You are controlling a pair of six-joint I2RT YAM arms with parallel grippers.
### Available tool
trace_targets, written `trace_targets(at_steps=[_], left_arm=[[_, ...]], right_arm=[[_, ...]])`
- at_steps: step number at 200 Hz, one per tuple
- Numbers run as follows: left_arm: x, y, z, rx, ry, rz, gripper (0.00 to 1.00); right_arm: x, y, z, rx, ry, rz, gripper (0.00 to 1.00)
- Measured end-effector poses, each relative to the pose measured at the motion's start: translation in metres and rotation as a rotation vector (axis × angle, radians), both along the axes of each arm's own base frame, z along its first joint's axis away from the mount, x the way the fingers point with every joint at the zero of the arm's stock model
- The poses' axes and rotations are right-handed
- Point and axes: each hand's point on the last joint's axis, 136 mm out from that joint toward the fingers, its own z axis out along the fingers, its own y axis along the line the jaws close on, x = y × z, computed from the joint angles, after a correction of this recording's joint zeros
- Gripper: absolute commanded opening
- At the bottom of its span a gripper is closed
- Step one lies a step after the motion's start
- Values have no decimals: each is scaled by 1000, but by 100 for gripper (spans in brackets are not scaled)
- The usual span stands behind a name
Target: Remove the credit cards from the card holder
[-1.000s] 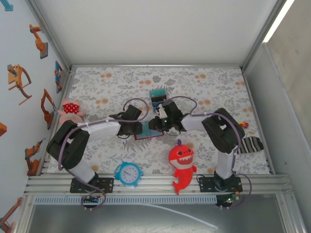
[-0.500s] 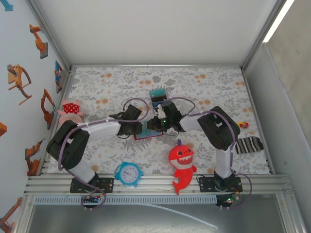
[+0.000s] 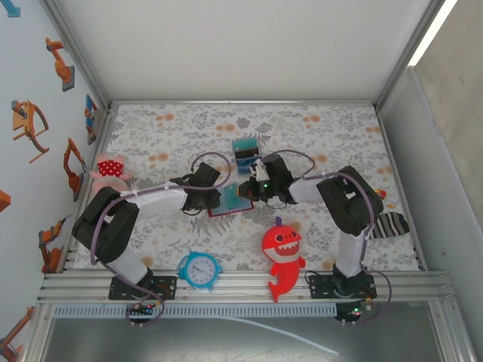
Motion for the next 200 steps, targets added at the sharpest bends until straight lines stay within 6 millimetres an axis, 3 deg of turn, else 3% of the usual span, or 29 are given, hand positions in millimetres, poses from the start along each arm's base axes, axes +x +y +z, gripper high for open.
trace_targets(at_steps=[40,98,164,200], left_arm=[[1,5,2,31,-9,-8,38],[-2,11,18,40,-28,-22,52],[4,9,62,-32,-135,-18,68],[7,12,79,-54,-186,5,80]], right_arm=[[-2,-11,10,-86,-41,17,0],[15,-17,60,-201,-217,79,0],[59,-32,111,-478,-518,202,0],[87,-39,115,-637,-656,289,0]])
